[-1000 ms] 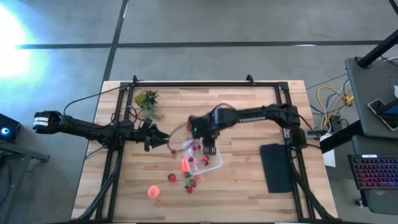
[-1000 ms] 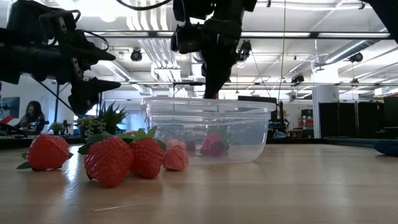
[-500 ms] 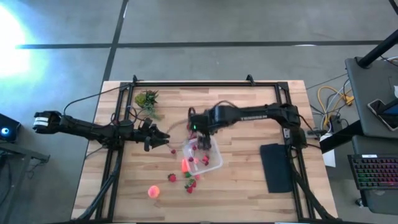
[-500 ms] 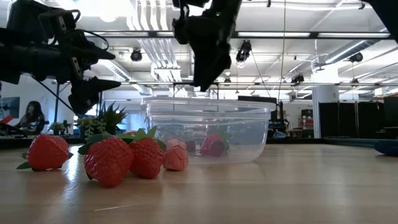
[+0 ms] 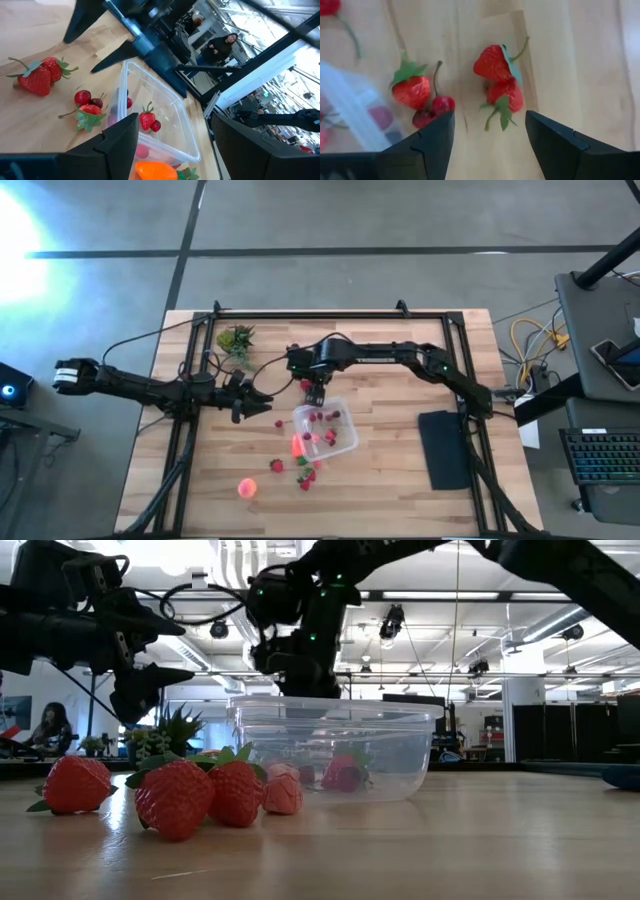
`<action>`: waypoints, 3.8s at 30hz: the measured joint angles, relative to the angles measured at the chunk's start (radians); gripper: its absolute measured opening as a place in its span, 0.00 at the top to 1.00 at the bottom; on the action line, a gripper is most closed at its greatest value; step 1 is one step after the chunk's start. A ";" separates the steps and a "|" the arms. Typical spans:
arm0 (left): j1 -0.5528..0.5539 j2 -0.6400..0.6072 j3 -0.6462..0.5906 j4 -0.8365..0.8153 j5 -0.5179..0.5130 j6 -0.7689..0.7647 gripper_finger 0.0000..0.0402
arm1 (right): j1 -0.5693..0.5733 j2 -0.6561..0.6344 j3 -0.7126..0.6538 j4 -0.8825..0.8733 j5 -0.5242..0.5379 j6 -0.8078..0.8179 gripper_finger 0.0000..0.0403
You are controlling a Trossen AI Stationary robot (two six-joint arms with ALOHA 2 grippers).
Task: Pick and placing Produce into tupperware
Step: Put the strawberry into the transparent container
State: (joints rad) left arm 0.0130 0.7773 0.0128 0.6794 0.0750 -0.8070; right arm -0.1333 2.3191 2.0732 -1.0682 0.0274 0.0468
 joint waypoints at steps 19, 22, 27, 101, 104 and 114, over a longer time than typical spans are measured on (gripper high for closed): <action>0.000 0.004 0.000 0.000 0.000 0.002 0.41 | -0.013 0.089 0.028 0.048 0.089 -0.045 0.43; 0.000 0.009 -0.001 0.000 0.000 0.002 0.41 | -0.022 0.089 0.016 0.057 0.089 -0.046 0.43; 0.000 0.016 -0.002 -0.001 0.000 0.002 0.41 | -0.037 0.089 -0.003 0.056 0.075 -0.047 0.43; 0.000 0.021 -0.003 0.000 0.000 0.011 0.41 | 0.137 -0.156 -0.100 -0.088 -0.053 -0.026 0.36; 0.000 0.021 -0.003 0.000 0.000 0.008 0.41 | 0.091 -0.156 -0.083 -0.006 -0.058 0.094 0.32; 0.000 0.021 -0.002 0.001 0.000 0.008 0.41 | -0.015 -0.085 -0.095 0.197 -0.078 0.278 0.35</action>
State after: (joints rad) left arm 0.0129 0.7982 0.0105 0.6803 0.0746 -0.7994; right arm -0.1482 2.2338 1.9782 -0.8715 -0.0509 0.3251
